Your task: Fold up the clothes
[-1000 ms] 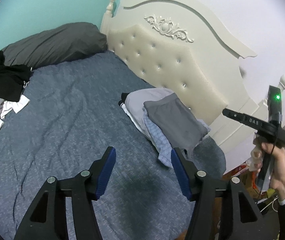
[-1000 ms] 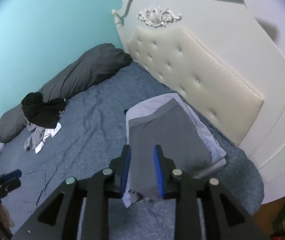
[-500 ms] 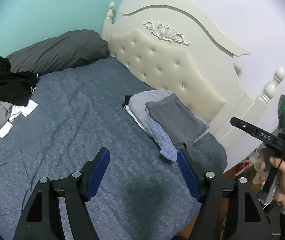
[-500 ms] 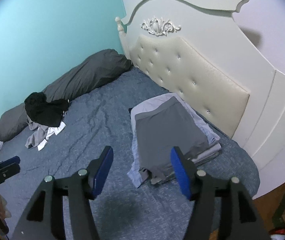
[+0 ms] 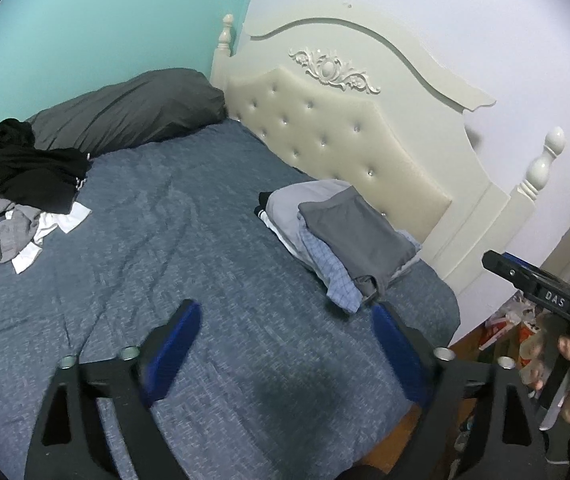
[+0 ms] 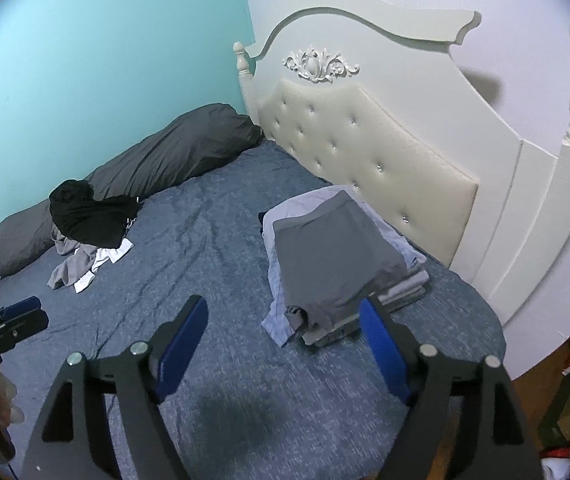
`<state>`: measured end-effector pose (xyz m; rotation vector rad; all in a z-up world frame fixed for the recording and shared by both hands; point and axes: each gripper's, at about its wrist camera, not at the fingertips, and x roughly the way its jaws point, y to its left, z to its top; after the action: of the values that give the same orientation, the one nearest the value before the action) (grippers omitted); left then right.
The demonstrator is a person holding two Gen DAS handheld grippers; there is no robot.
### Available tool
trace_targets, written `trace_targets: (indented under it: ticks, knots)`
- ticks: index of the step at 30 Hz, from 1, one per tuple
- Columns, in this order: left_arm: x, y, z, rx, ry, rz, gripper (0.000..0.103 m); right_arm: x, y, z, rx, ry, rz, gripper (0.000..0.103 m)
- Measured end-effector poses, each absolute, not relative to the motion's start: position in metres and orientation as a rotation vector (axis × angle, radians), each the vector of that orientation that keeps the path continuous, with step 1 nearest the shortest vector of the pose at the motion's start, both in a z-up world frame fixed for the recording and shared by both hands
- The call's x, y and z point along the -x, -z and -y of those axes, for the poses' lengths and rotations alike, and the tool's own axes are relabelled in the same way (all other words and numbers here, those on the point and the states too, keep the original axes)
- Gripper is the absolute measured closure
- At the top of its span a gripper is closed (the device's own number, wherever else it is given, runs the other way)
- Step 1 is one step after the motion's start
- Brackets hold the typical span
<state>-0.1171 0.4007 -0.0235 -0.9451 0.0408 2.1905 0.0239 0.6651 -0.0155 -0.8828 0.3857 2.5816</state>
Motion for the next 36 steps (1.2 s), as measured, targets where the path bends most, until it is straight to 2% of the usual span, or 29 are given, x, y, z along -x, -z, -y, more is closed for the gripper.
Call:
trace_targets:
  ticks: [6, 11, 36]
  knots:
    - [0.104, 0.018, -0.391, 0.923, -2.221, -0.058, 0.0, -0.042, 0.01, -0.648, 0.847, -2.583, -0.384, 0.013]
    - [0.092, 0.017, -0.385, 0.914, -2.229, -0.084, 0.0, -0.056, 0.01, -0.634, 0.828, -2.589, -0.401, 0.009]
    - [0.032, 0.008, -0.339, 0.867, -2.301, -0.107, 0.0, -0.116, 0.015, -0.568, 0.842, -2.619, -0.392, 0.007]
